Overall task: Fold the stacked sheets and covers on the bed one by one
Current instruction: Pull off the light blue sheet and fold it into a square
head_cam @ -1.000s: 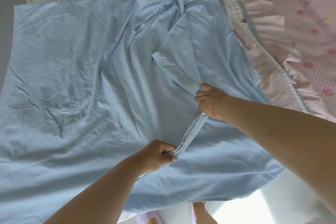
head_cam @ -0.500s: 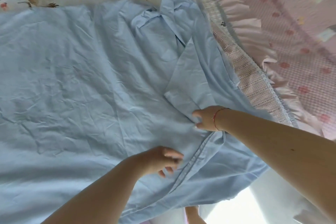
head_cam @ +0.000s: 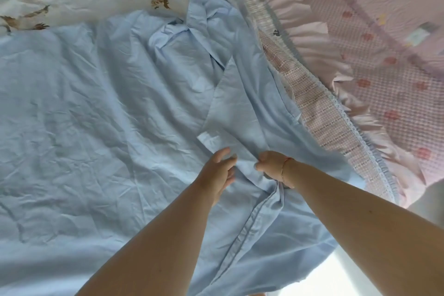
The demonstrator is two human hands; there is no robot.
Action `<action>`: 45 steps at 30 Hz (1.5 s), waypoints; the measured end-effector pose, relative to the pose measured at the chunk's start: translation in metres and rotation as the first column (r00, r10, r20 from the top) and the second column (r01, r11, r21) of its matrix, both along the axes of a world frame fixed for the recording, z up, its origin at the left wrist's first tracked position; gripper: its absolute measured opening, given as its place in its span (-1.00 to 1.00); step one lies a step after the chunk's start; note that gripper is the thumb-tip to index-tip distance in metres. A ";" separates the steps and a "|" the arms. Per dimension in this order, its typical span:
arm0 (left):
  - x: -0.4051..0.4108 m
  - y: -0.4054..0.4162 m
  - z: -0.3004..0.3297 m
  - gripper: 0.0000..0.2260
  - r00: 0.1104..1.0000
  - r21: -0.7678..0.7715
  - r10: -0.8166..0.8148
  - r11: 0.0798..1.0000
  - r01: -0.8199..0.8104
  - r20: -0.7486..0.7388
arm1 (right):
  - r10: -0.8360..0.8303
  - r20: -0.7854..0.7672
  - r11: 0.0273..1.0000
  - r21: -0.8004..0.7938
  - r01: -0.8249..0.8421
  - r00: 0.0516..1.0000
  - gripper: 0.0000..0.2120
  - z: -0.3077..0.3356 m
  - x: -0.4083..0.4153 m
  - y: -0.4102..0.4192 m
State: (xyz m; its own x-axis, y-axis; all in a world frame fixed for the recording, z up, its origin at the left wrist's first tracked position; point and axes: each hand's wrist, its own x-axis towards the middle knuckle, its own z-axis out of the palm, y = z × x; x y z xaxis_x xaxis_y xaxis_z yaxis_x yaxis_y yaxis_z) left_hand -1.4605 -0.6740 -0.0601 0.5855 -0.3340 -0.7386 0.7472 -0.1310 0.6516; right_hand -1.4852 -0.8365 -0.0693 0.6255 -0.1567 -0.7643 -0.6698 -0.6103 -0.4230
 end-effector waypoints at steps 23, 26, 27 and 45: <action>-0.067 -0.100 0.023 -0.11 0.647 0.402 -0.611 0.790 0.463 0.456 | -0.909 0.251 0.416 0.506 0.755 0.332 -0.70 0.018 -0.059 -0.099; -0.079 -0.097 0.009 -0.35 0.432 0.631 -0.783 0.619 0.468 0.448 | -0.933 0.158 0.355 0.550 0.756 0.323 -0.65 0.031 -0.065 -0.093; -0.078 -0.099 0.011 -0.52 0.435 0.630 -0.774 0.630 0.455 0.460 | -0.941 0.132 0.330 0.578 0.746 0.313 -0.63 0.035 -0.066 -0.091; -0.131 -0.107 0.020 -0.63 0.009 0.613 -0.882 0.334 0.715 0.471 | -0.859 0.501 0.074 0.322 0.944 -0.103 -0.83 0.030 -0.184 -0.144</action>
State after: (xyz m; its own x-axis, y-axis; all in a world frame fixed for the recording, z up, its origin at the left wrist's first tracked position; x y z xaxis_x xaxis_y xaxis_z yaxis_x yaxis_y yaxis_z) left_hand -1.5920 -0.7809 -0.0401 0.2821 -0.8732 -0.3975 -0.5425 -0.4869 0.6845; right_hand -1.6693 -0.9805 -0.0389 0.0275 -0.9359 -0.3512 -0.3741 0.3162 -0.8718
